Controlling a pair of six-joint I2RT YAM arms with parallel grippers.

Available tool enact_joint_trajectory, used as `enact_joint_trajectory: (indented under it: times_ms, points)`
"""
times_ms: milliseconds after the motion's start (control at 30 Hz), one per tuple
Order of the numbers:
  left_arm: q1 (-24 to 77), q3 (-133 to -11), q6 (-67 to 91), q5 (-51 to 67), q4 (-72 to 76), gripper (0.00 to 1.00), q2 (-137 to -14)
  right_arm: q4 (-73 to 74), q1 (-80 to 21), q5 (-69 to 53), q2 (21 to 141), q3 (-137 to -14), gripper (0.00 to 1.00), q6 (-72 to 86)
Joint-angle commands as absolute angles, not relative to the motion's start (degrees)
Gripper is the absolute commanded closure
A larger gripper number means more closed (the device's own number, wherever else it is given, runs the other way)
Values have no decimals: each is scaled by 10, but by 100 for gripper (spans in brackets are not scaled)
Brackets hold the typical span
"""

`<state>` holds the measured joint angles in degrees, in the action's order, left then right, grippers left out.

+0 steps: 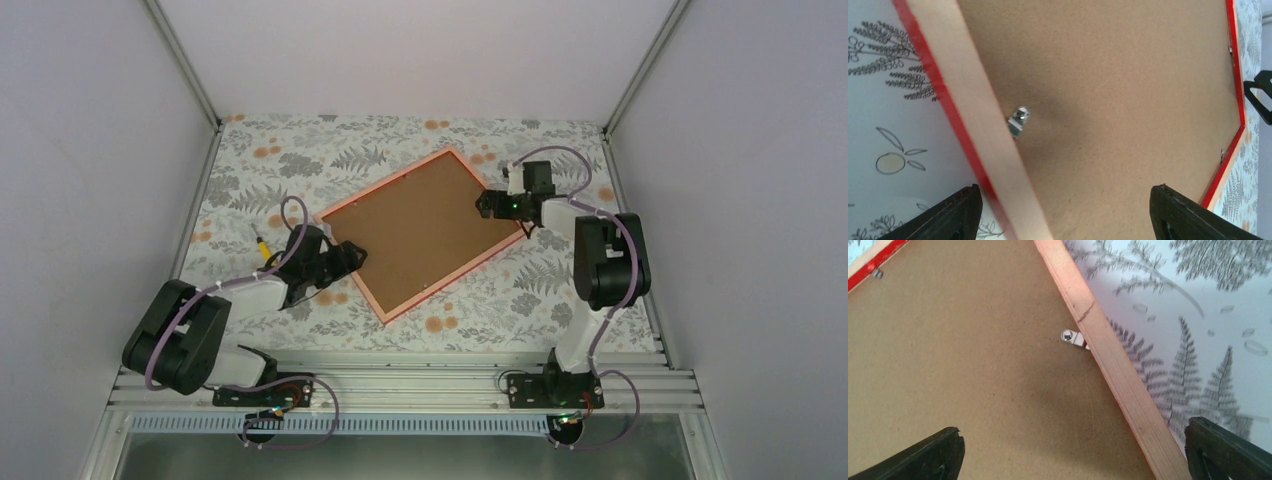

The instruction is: Take the photo out of the frame

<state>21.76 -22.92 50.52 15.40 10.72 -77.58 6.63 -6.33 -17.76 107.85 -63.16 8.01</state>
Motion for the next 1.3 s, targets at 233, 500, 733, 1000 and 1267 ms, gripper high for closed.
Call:
enact_joint_trajectory:
  times_ms: [233,500,733,1000,1267]
  points:
    - [221,-319,421,79,-5,11,-806,80,-61,-239,971,-487,0,121]
    - [220,-351,392,-1,-76,7,-804,52,-64,-261,861,-395,0,168]
    - [212,-361,384,-47,-124,4,-788,20,-80,-294,836,-338,0,182]
    - [192,-387,365,-103,-205,0,-747,-16,-94,-260,774,-300,2,188]
    - [104,-418,333,-133,-285,0,-729,-51,-118,-247,758,-274,2,197]
